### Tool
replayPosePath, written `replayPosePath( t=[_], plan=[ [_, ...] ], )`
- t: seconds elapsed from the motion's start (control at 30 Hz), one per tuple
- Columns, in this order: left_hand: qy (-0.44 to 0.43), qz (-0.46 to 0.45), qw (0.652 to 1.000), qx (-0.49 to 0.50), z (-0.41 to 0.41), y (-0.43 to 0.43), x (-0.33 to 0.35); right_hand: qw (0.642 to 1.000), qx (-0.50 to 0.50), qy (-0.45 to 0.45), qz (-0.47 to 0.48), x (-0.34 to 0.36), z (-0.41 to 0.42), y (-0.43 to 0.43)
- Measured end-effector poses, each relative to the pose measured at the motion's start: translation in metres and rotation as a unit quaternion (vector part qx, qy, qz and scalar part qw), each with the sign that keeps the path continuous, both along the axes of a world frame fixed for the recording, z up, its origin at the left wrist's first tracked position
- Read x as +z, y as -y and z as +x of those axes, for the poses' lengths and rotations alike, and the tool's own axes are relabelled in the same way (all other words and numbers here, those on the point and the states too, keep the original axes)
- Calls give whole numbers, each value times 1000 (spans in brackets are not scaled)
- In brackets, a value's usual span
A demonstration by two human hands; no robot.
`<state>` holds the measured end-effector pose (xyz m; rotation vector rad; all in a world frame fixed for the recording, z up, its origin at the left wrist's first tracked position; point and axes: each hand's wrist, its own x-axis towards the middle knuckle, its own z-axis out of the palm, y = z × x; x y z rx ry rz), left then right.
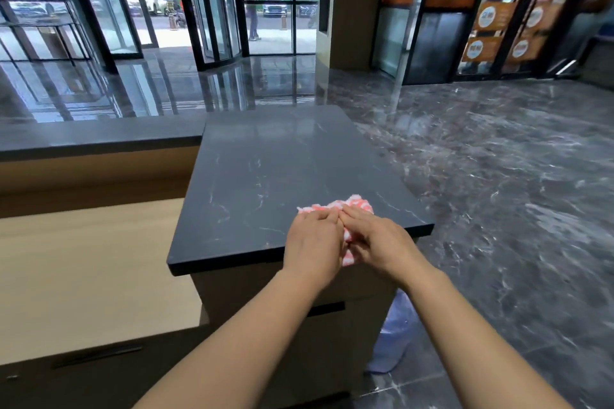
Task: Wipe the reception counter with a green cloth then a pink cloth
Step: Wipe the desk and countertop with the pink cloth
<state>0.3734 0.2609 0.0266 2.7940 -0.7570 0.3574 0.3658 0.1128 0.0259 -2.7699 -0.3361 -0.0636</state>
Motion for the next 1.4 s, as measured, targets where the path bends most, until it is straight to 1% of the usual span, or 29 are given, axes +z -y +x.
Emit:
replayPosePath(
  t=[0.17,0.3,0.43,0.57,0.7,0.9,1.03,1.27,1.4],
  plan=[
    [0,12,1000,-24,8,62,3,999,-41,-4,-2,8,-3,54],
    [7,52,998,-36,12,95,8,997,-82,-15,8,12,-5,82],
    [1,75,997,-34,15,107,9,994,-104,-23,-6,12,-1,91],
    [20,79,996,-46,14,96,9,991,-122,-32,-48,14,0,81],
    [26,63,996,-62,12,64,6,991,-116,-30,-62,16,-2,52],
    [14,38,997,-61,11,-19,-5,992,-92,-28,-81,15,-4,-26],
    [13,43,997,-57,7,-74,-5,993,-79,-27,-78,18,-8,-80],
    [50,48,997,-40,-2,-165,-4,996,-59,-14,-68,24,-19,-169],
    [59,52,996,-33,-4,-205,-7,997,-63,-9,-43,20,-22,-209]
  ],
)
